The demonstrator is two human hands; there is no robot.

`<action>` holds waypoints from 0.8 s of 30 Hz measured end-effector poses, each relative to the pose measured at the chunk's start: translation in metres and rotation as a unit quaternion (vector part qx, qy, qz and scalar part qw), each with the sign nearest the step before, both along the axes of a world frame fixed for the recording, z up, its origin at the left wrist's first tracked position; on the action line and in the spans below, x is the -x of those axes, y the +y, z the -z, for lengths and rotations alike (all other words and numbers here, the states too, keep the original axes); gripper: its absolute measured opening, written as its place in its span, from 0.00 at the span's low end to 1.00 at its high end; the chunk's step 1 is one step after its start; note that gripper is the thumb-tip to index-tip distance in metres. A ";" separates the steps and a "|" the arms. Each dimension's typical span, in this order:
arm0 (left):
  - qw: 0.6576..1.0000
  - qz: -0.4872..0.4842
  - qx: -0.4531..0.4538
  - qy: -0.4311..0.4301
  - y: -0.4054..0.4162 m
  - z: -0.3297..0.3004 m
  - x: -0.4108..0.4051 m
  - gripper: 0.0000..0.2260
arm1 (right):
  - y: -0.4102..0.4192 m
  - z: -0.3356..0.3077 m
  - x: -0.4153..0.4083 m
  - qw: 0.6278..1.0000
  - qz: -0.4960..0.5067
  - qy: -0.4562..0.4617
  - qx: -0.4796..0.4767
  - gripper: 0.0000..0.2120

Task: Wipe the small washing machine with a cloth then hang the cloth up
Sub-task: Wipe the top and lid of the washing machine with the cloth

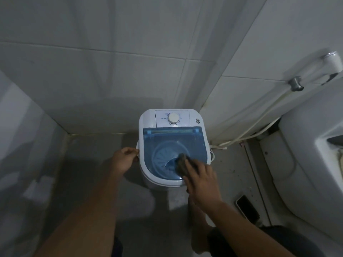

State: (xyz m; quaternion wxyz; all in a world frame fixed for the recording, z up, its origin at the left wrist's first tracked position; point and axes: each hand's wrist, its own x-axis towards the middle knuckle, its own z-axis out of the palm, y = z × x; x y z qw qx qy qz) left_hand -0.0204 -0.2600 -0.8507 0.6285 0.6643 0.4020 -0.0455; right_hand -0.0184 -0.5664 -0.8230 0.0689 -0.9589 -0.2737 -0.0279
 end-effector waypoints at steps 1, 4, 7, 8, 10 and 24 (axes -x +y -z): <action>1.000 -0.002 0.002 0.005 0.001 0.001 0.000 0.06 | 0.003 0.000 0.003 0.998 -0.055 -0.004 0.006 0.26; 1.000 -0.002 0.005 0.007 0.000 -0.002 0.000 0.07 | 0.000 -0.005 -0.020 0.991 -0.130 -0.012 0.022 0.26; 1.000 -0.004 0.000 0.007 -0.002 -0.004 0.001 0.07 | 0.000 -0.006 -0.058 1.000 0.006 -0.005 -0.008 0.24; 1.000 -0.006 -0.002 0.006 -0.003 -0.005 0.001 0.07 | 0.002 -0.006 -0.070 0.998 0.058 -0.003 -0.023 0.23; 1.000 -0.008 -0.006 0.005 -0.003 -0.005 0.001 0.07 | 0.013 -0.006 -0.088 0.991 0.130 0.010 -0.035 0.23; 1.000 -0.007 0.001 0.004 -0.001 -0.001 0.000 0.08 | 0.059 0.006 0.044 0.995 -0.014 0.016 -0.098 0.23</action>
